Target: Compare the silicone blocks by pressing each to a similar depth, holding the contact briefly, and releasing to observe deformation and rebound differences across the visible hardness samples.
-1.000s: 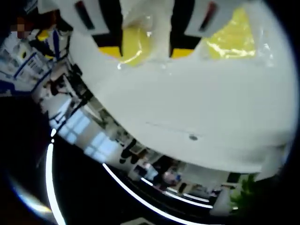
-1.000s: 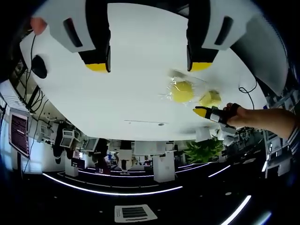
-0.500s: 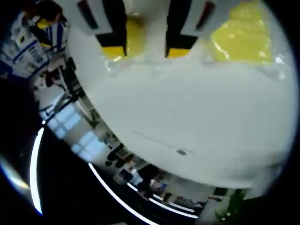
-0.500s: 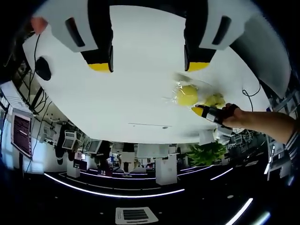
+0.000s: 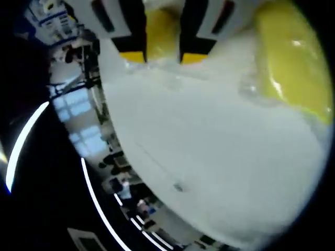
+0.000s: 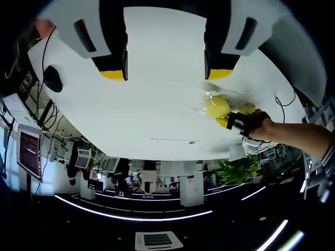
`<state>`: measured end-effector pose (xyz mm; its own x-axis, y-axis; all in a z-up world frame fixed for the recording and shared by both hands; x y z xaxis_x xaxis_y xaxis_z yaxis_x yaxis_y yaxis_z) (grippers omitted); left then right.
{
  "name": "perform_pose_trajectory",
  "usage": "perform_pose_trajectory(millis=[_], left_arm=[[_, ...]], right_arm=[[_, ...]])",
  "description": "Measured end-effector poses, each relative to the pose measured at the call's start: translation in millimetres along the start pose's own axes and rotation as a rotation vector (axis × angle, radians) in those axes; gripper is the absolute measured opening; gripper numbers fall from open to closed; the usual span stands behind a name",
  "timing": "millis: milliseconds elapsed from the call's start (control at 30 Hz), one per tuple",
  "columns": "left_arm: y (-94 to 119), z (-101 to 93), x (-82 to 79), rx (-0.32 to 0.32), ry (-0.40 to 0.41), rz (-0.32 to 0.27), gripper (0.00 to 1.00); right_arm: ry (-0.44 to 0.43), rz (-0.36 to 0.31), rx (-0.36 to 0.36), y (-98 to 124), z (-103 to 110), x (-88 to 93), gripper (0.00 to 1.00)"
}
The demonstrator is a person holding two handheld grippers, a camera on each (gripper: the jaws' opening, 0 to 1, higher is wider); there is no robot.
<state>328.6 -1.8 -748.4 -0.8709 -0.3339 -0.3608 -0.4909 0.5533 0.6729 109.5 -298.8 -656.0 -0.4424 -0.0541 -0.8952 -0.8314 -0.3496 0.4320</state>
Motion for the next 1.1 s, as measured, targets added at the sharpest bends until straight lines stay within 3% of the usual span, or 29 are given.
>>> perform_pose_trajectory(millis=[233, 800, 933, 967, 1033, 1100], left_arm=[[0.0, 0.1, -1.0, -0.032, -0.007, -0.023, 0.14], [-3.1, -0.8, -4.3, -0.028, -0.059, -0.043, 0.00], [0.1, -3.0, -3.2, 0.008, -0.074, -0.068, 0.00], [2.8, -7.3, -3.3, 0.065, -0.058, -0.088, 0.00], [9.3, -9.8, -1.3, 0.079, -0.043, -0.101, 0.00], [14.2, -16.0, -0.6, 0.123, -0.086, -0.125, 0.00]], right_arm=[[-0.002, 0.012, 0.011, -0.9, -4.7, 1.5, 0.52], [-0.006, 0.028, -0.015, -6.3, 1.8, 5.2, 0.49], [-0.012, 0.032, -0.015, -4.6, 2.1, 8.0, 0.49], [-0.012, 0.032, -0.015, -3.9, 2.9, 9.1, 0.49], [-0.014, 0.031, -0.021, -3.2, 4.2, 11.3, 0.49], [-0.018, 0.028, -0.028, -3.3, 5.3, 12.9, 0.48]])
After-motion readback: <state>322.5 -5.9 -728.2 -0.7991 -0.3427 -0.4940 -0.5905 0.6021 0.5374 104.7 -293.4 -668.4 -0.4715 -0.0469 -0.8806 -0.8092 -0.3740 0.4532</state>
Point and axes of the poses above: the point that each gripper's makers call its tool centre point, and the gripper's own axes: y roughly backward along the fingers, z roughly to its left, x roughly out of its underside, the point moved 8 cm from there along y, roughly backward along the fingers, and after that the axes turned 12 degrees about -x, right-handed, at the moved point
